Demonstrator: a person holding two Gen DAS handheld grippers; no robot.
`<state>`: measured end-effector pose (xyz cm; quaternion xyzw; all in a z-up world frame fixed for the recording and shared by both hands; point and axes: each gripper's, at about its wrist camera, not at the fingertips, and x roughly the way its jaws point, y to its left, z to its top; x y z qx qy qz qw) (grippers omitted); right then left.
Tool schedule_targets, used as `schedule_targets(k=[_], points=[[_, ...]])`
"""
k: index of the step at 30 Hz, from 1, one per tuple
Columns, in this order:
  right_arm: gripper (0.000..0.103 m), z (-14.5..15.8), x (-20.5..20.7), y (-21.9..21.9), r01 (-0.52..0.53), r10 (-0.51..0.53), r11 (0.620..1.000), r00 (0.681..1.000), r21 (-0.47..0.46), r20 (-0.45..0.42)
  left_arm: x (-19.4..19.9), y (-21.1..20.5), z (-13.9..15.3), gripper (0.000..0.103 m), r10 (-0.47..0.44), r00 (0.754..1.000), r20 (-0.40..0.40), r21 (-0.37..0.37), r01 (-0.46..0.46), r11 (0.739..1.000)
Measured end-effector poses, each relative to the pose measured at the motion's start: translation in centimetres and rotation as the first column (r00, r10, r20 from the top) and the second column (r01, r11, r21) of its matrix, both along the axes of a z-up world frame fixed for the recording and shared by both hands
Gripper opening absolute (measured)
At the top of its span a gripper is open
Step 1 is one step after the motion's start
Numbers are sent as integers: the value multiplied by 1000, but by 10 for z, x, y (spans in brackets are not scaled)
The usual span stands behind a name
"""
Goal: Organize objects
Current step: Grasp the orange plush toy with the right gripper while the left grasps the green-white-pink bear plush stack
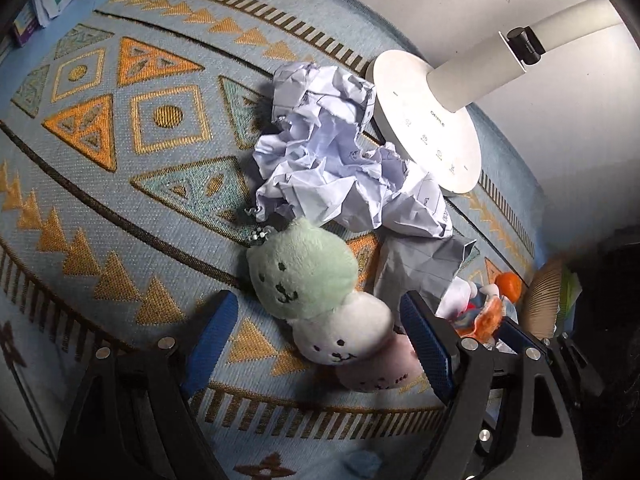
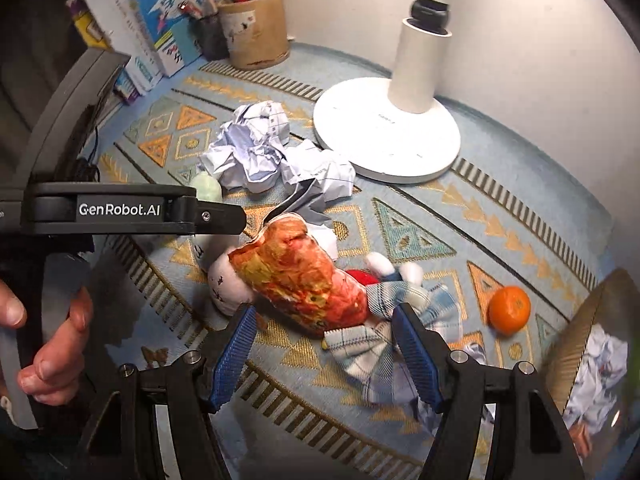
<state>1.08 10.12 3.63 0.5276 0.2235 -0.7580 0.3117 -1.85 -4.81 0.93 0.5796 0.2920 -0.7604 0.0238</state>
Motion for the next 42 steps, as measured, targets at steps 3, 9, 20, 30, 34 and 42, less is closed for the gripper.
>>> schedule_targets(k=[3,9,20,30,34,42], points=[[69,-12,-2,-13,-46,49,997,997,60,-56,-5,10,2,79,-36,999,-7,-54,35,998],[50,-16,-16,-18,-53,53,999,998,6,-15,-10,13,2,59,-103,994,-21,-111,100,989],[38,10,-27,35,278,-99,880,900,-384,424,14,0,41,57,-370,917,-150,-164,346,924],[39,-23,29,54,337,-263,941,796,-38,545,49,73,17,60,-707,706,32,-200,698,688],[39,-46,39,65,396,-359,917,768,47,531,48,82,4,65,-624,781,32,-201,617,761],[79,-34,44,82,453,-399,891,807,-23,436,68,57,8,67,-472,882,3,-130,468,874]])
